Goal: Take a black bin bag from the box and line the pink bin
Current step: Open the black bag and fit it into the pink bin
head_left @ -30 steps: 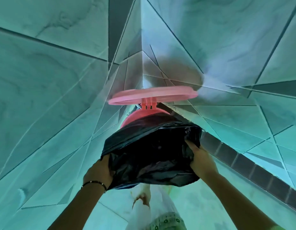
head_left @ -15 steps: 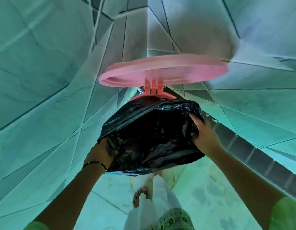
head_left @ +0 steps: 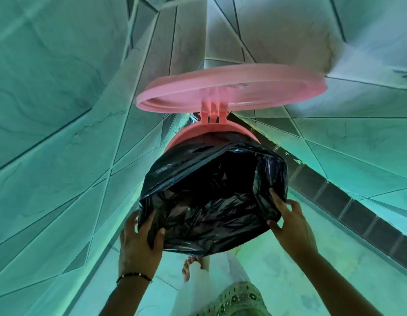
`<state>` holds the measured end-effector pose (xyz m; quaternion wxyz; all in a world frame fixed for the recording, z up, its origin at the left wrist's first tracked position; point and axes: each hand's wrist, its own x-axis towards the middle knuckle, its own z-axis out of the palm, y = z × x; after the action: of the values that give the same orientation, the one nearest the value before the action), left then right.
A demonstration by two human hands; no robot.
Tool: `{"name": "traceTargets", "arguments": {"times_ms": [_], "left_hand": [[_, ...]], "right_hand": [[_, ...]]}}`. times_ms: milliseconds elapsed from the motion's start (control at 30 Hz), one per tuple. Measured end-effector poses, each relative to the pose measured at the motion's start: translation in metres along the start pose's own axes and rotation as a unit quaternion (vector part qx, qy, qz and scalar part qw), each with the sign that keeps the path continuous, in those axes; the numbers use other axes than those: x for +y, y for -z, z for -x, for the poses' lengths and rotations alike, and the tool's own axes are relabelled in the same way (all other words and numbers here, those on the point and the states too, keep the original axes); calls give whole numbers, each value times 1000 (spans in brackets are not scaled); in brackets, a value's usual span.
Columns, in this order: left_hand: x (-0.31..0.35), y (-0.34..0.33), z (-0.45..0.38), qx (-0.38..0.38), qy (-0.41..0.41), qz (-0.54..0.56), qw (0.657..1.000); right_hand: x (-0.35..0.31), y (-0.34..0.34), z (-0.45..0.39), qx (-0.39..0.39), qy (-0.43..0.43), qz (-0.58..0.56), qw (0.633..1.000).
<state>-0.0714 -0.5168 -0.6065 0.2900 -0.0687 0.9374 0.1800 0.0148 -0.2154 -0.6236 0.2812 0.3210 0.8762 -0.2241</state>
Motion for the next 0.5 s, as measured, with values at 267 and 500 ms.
{"name": "traceTargets", "arguments": {"times_ms": [267,500], "left_hand": [[-14,-24,-39,-117,120,-26,985],[26,-10,-97,-114,236,304,916]], "right_hand": [[-1,-8,-39,-75,-139,-189,969],[-29,21,-83,-77,-211,-396,890]]}}
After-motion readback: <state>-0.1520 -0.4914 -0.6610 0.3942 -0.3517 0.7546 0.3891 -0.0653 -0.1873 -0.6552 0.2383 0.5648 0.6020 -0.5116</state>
